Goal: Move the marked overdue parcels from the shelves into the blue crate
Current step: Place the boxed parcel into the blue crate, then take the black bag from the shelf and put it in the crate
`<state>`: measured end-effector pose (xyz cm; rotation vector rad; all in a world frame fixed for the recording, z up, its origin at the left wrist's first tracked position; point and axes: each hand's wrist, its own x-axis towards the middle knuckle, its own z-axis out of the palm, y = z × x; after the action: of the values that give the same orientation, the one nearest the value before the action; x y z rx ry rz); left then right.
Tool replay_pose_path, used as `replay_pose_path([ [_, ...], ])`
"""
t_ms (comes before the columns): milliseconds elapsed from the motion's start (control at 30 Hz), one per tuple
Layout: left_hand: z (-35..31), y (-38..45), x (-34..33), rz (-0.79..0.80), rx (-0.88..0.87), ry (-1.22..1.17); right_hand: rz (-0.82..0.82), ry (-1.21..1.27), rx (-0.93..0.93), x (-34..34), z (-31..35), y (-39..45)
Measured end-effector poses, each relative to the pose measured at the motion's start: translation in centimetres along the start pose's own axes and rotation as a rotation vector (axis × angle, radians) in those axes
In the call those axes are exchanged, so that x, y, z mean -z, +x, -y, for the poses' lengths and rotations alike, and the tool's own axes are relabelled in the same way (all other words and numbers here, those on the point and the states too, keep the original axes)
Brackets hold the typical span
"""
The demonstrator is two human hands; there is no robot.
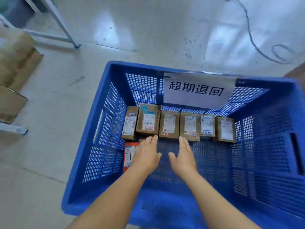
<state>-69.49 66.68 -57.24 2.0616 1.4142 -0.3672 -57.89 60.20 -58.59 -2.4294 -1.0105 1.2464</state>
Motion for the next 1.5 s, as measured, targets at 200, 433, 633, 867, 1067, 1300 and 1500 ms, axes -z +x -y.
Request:
replay_pose_path([
  [200,-5.2,-5.9,6.4,-0.102,-0.173,0.082,-0.19,-0.038,-0.014,7.2,2.8,-8.0],
  [433,-10.1,-12.8,11.0,-0.106,-0.384,0.095,-0.371,0.038,-0.109,11.1,3.0,-18.9],
  [633,-14.7,-19.3,11.9,-0.101,-0.638,0.179,-0.592,0.146,-0.207,13.1,1.3,-27.3],
  [867,-20.7,-27.3,9.6,-0.042,-0.909,0.235,-0.815,0.253,-0.349,15.3,-4.1,-36.6],
  [1067,-26.2,-35.5,4.9,-0.008,-1.142,0.312,-0.954,0.336,-0.511,15.1,-10.7,-45.6],
  [1300,-32.2,-47.4,-3.3,0.068,-1.345,0.349,-1.053,0.391,-0.693,13.5,-20.8,-57.6],
  [1500,-36.1,-59.7,-12.0,0.184,-1.491,0.381,-1.137,0.468,-0.85,10.6,-30.1,-69.2],
])
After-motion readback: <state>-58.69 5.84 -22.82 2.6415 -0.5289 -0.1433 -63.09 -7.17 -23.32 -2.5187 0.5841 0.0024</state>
